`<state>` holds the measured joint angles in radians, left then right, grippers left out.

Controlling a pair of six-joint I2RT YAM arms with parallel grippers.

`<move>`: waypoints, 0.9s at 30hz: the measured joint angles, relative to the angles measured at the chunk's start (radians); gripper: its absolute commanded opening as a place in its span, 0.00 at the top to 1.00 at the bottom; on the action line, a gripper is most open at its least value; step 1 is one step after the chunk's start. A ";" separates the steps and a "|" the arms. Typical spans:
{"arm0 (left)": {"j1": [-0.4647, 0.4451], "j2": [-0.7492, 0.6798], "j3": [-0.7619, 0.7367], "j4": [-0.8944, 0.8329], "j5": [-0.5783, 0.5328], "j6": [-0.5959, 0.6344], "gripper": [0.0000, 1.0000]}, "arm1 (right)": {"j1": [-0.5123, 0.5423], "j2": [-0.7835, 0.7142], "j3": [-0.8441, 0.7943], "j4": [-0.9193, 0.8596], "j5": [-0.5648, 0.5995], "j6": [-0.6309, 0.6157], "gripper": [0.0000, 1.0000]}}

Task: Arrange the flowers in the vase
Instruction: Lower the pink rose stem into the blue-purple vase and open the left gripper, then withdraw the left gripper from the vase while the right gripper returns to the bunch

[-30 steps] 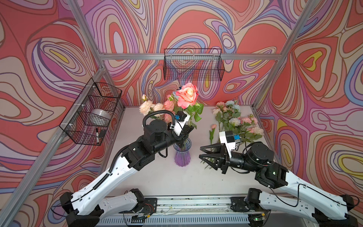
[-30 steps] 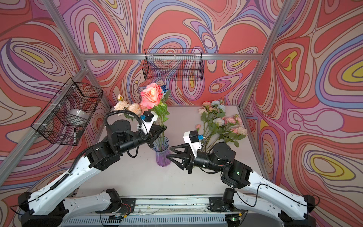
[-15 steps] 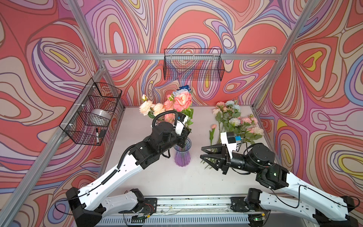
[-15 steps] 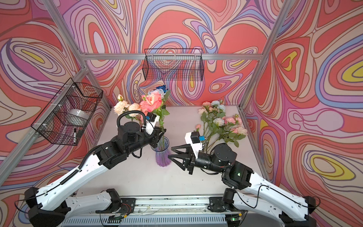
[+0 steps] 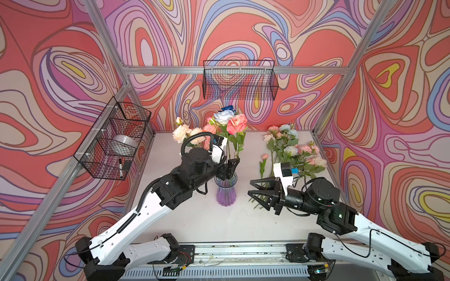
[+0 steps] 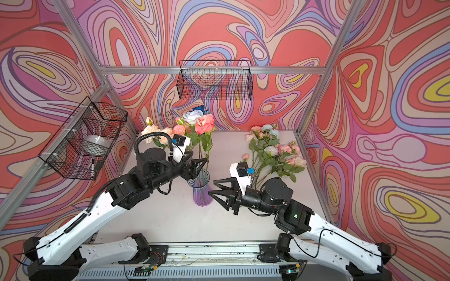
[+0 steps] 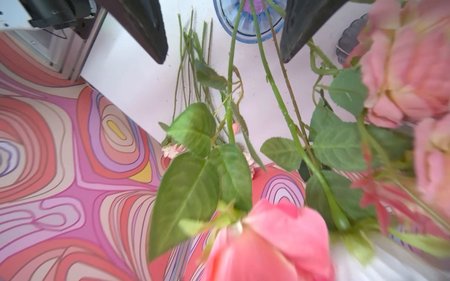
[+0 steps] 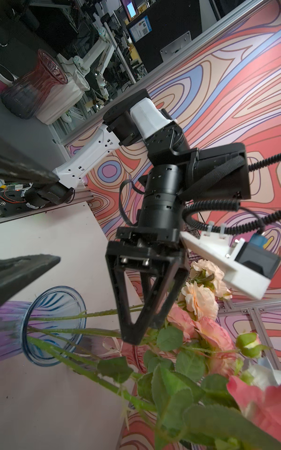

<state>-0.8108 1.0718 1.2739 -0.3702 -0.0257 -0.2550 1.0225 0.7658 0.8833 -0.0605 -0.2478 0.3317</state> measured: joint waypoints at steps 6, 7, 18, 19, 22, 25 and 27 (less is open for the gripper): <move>0.000 -0.147 0.018 0.039 0.092 -0.069 0.00 | 0.000 0.000 -0.013 0.001 0.060 0.011 0.51; 0.000 -0.177 0.006 0.056 0.108 -0.083 0.00 | 0.000 0.000 -0.021 0.000 0.078 0.015 0.51; 0.000 -0.516 -0.439 0.143 0.151 -0.247 0.02 | 0.000 0.042 -0.102 -0.100 0.378 0.130 0.60; 0.000 -0.546 -0.481 0.140 0.143 -0.259 0.03 | 0.000 0.060 -0.107 -0.117 0.417 0.148 0.63; 0.000 -0.640 -0.577 0.134 0.118 -0.296 0.03 | -0.003 0.130 -0.112 -0.172 0.521 0.200 0.66; 0.000 -0.702 -0.638 0.136 0.106 -0.324 0.03 | -0.065 0.220 -0.113 -0.225 0.557 0.257 0.68; 0.000 -0.721 -0.665 0.133 0.101 -0.337 0.03 | -0.167 0.271 -0.119 -0.237 0.528 0.297 0.70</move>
<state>-0.8108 0.3504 0.6094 -0.2375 0.0753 -0.5922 0.8551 1.0370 0.7643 -0.2970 0.2806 0.6285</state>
